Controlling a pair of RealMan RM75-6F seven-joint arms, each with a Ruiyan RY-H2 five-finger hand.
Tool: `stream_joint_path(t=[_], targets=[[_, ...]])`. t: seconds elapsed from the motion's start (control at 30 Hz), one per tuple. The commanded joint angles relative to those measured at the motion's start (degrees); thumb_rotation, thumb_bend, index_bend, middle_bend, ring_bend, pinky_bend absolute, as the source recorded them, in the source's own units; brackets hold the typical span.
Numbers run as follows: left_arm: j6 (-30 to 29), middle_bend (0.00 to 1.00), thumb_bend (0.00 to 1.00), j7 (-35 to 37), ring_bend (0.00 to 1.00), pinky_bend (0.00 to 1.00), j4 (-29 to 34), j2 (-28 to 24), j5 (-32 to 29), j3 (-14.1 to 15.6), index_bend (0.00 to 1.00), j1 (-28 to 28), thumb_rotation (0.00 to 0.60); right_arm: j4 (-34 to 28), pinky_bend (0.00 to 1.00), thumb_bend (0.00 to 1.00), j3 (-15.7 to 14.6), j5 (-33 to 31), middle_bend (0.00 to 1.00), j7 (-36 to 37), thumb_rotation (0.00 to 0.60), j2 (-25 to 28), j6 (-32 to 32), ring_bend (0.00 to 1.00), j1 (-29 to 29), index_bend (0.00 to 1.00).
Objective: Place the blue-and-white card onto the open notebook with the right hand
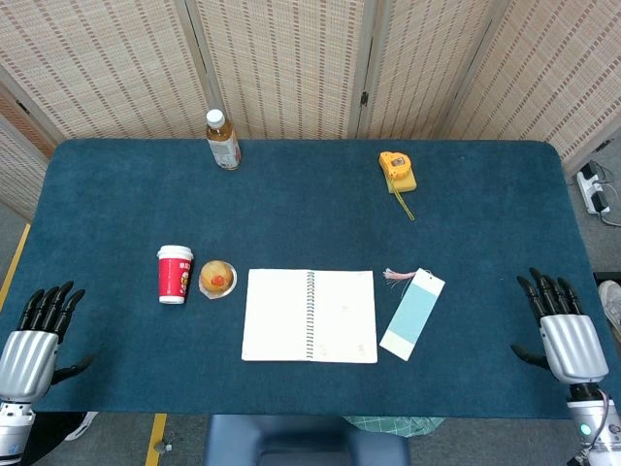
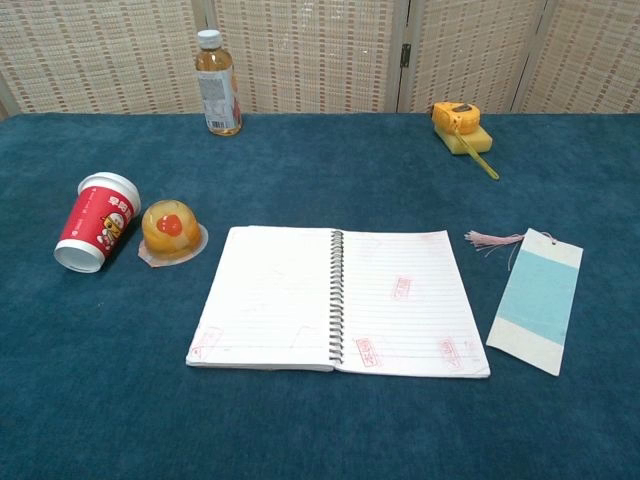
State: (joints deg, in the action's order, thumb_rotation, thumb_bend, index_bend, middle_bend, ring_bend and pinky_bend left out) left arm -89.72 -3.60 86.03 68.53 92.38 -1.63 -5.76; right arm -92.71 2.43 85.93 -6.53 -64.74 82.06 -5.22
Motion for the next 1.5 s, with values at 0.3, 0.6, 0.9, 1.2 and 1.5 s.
stream_joint_path(t=[0.3,0.6,0.9,1.2,1.5], targets=[[1.8,0.06,0.14,0.9,0.00,0.00,0.0,-0.3,-2.3,-0.6,0.08,-0.5,0.600,1.3,0.00,0.07,-1.1,1.2,0.00,-1.3,0.600,-0.1,-3.8,0.00,-2.1,0.02],[5.6,0.06,0.14,2.1,0.00,0.00,-0.8,0.1,-3.4,-0.5,0.08,-2.2,0.600,2.0,0.00,0.13,-2.2,8.1,0.00,-6.2,0.600,0.3,-12.8,0.00,-10.0,0.26],[5.5,0.06,0.14,3.2,0.00,0.00,-0.4,-0.4,-3.3,-0.2,0.08,-2.2,0.600,3.2,0.00,0.21,-3.8,9.0,0.01,-9.7,0.600,-2.4,-25.3,0.00,-17.4,0.31],[5.9,0.06,0.15,5.4,0.00,0.00,-0.7,-1.1,-4.4,-0.5,0.08,-2.2,0.600,6.7,0.00,0.23,-2.9,7.7,0.01,-11.0,0.600,-8.3,-29.8,0.00,-21.8,0.28],[5.9,0.06,0.15,6.5,0.00,0.00,-0.7,-1.8,-5.6,-0.8,0.08,-1.9,0.600,8.9,0.00,0.23,-3.0,5.8,0.02,-11.8,0.600,-11.3,-32.2,0.00,-24.2,0.28]])
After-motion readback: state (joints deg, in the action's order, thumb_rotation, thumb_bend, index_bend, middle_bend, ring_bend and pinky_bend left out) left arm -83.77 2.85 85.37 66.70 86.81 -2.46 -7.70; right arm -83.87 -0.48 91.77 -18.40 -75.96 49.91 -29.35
